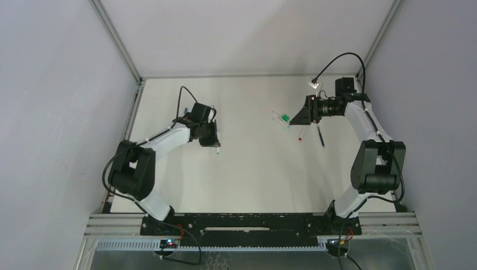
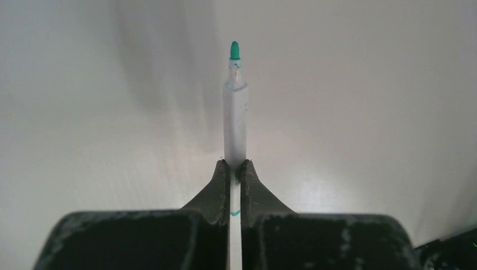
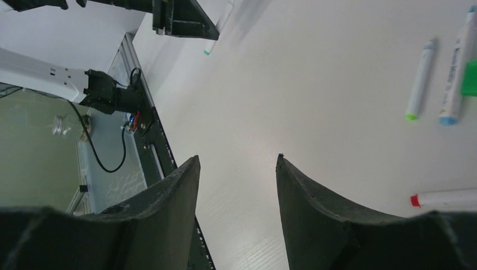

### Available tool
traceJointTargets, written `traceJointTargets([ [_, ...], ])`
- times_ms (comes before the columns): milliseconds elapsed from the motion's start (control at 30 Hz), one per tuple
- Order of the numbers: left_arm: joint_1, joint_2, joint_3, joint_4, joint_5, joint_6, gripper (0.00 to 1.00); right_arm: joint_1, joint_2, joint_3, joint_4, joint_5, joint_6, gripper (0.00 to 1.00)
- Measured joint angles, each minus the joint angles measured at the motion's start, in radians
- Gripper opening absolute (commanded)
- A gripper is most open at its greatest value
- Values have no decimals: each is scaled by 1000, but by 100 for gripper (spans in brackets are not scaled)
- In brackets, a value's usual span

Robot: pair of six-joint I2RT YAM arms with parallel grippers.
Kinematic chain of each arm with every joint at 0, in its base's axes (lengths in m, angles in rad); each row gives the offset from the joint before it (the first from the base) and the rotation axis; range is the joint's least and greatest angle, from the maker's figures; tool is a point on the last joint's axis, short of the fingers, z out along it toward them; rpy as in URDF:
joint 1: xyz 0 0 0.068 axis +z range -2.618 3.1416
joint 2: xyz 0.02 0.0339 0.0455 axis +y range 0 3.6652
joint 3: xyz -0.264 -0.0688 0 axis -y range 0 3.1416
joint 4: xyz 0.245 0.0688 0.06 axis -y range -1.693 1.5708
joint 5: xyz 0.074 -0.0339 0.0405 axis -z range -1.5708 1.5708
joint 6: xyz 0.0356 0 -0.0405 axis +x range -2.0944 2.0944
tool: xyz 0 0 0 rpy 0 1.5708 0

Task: Insert the pens into the pen caps
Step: Pick up the pen from the center of the board.

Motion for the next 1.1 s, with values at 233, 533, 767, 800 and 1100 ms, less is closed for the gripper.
traceJointTargets([
  [233,-49,-158,-183,329,143,5,0,56,-24,-44,16,1,0,59],
  [533,-144,-183,-333,818,320,-68,0,152,-63,-101,84,1,12,59],
  [767,-191,-152,-332,1069,407,-151,0,195,-79,-151,212,-8,135,59],
  [800,-195,-144,-332,1087,415,-163,0,197,-79,-151,226,-8,156,60],
  [1100,-224,-106,-331,1182,451,-248,0,209,-80,-152,395,-15,344,64],
])
